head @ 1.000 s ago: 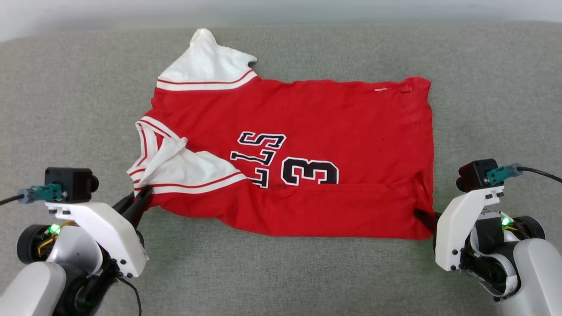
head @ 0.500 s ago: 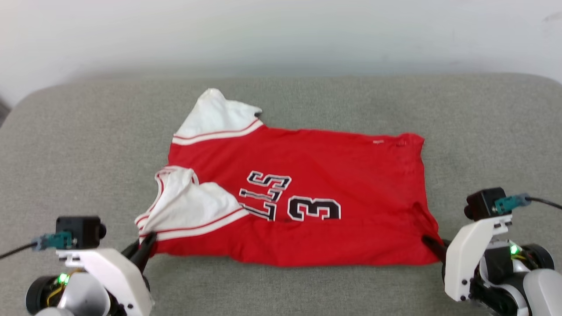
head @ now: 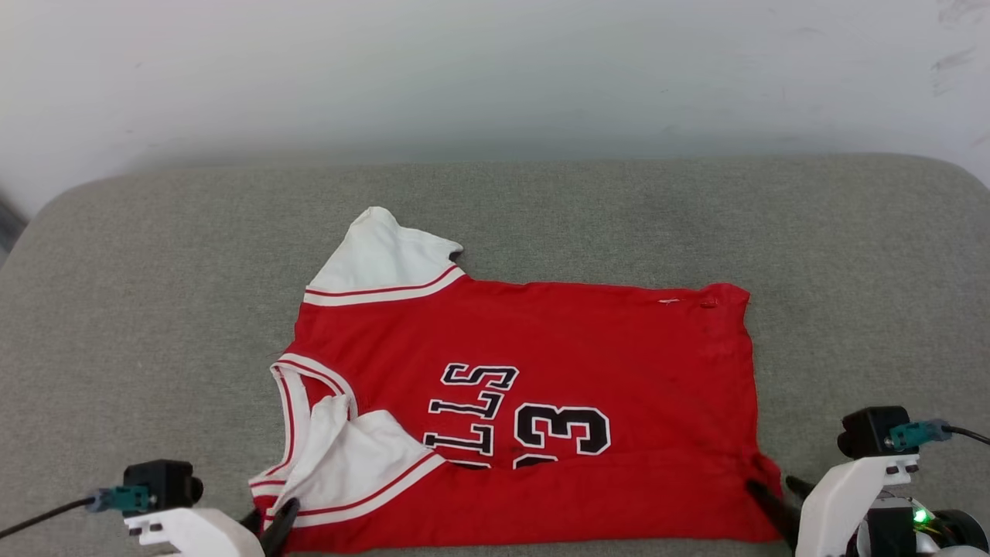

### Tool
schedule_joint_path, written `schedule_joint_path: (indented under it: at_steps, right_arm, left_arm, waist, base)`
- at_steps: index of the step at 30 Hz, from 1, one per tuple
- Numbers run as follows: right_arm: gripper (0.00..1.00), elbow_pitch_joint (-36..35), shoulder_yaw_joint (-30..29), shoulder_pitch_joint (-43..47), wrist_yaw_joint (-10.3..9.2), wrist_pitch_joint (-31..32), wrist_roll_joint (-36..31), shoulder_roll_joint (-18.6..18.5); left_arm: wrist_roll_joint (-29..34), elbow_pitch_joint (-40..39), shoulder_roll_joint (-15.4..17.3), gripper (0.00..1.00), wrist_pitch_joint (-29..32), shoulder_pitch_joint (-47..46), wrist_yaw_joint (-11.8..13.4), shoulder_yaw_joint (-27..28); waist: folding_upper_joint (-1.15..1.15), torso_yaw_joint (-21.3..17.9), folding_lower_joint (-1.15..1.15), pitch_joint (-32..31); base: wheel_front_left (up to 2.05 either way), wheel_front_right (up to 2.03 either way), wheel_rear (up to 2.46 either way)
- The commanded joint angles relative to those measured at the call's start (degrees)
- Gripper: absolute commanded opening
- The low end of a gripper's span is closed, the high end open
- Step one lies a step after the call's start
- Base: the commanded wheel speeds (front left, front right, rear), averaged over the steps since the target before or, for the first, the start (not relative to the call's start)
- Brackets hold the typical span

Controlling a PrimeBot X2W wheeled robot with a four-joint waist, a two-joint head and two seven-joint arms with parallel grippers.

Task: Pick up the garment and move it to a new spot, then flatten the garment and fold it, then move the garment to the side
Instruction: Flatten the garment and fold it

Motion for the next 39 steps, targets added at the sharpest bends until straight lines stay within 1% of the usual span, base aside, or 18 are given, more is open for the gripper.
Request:
schedule_joint_path:
  at_steps: [1,3,7,12,17,20,23,25,28,32,35,39]
  right_arm:
    - [1.00,0.0,0.1,0.5,-0.02,-1.0,0.0,-0.1]
    - [1.00,0.0,0.7,0.2,-0.01,-4.5,0.0,-0.2]
    - [1.00,-1.5,1.3,-0.9,-0.02,-14.5,-1.0,-0.7]
    - [1.00,-2.7,0.5,-2.2,-0.02,-25.7,-3.4,0.5]
    - [1.00,-5.7,-1.1,-4.5,-0.02,-32.5,-6.7,2.7]
    - [1.00,-8.3,-1.8,-6.2,-0.02,-35.0,-8.6,4.0]
    - [1.00,-10.7,-2.4,-8.3,-0.02,-36.5,-10.9,5.1]
    - [1.00,-12.5,-2.4,-10.0,-0.02,-37.6,-12.0,6.0]
    - [1.00,-14.7,-2.5,-11.8,-0.02,-38.3,-13.4,6.9]
    - [1.00,-16.6,-2.1,-13.9,-0.02,-39.1,-14.2,7.7]
    - [1.00,-17.4,-1.8,-15.0,-0.02,-39.6,-14.7,8.2]
    - [1.00,-17.7,-1.1,-15.8,-0.02,-39.8,-14.6,8.8]
  left_arm:
    - [0.3,0.2,0.0,1.00,-0.5,-1.4,-0.2,0.5]
    - [0.9,1.7,-0.5,1.00,-1.6,-2.5,-1.0,0.2]
    - [2.9,3.0,-0.6,1.00,-5.7,-5.4,-1.6,1.3]
    - [5.8,3.2,-1.3,1.00,-11.5,-8.6,-0.4,3.2]
    - [8.8,3.1,-1.5,1.00,-15.6,-13.5,1.0,4.6]
    - [10.4,3.5,-1.2,1.00,-16.4,-17.6,1.1,4.6]
    - [11.3,4.6,-0.5,1.00,-16.1,-22.9,0.6,4.8]
    - [11.6,5.5,0.1,1.00,-15.1,-26.7,0.2,4.9]
    - [11.6,7.7,1.7,1.00,-12.6,-32.5,-1.1,4.7]
    - [10.9,11.8,4.0,1.00,-7.6,-40.7,-4.0,4.0]
    - [10.0,14.7,6.4,1.00,-2.0,-46.9,-6.7,3.1]
    - [8.1,17.9,9.3,1.00,8.5,-53.7,-10.0,0.9]
  waist:
    - [0.00,0.0,0.00,0.1]
    - [0.00,-0.2,0.00,0.1]
    - [0.00,-0.9,0.00,0.0]
    - [0.00,-2.5,0.00,0.0]
    - [0.00,-4.6,0.00,2.3]
    - [0.00,-6.0,0.00,5.0]
    - [0.00,-7.4,0.00,8.7]
    - [0.00,-8.4,0.00,11.6]
    - [0.00,-10.0,0.00,15.4]
    - [0.00,-12.1,0.00,19.3]
    - [0.00,-13.5,0.00,21.3]
    - [0.00,-15.2,0.00,23.6]
  base:
    - [0.00,0.00,0.00]
    - [0.00,0.00,0.00]
    - [0.00,0.00,0.00]
    - [0.00,0.00,0.00]
    - [0.00,0.00,0.00]
    - [0.00,0.00,0.00]
    - [0.00,0.00,0.00]
    - [0.00,0.00,0.00]
    - [0.00,0.00,0.00]
    - [0.00,0.00,0.00]
    - [0.00,0.00,0.00]
    - [0.00,0.00,0.00]
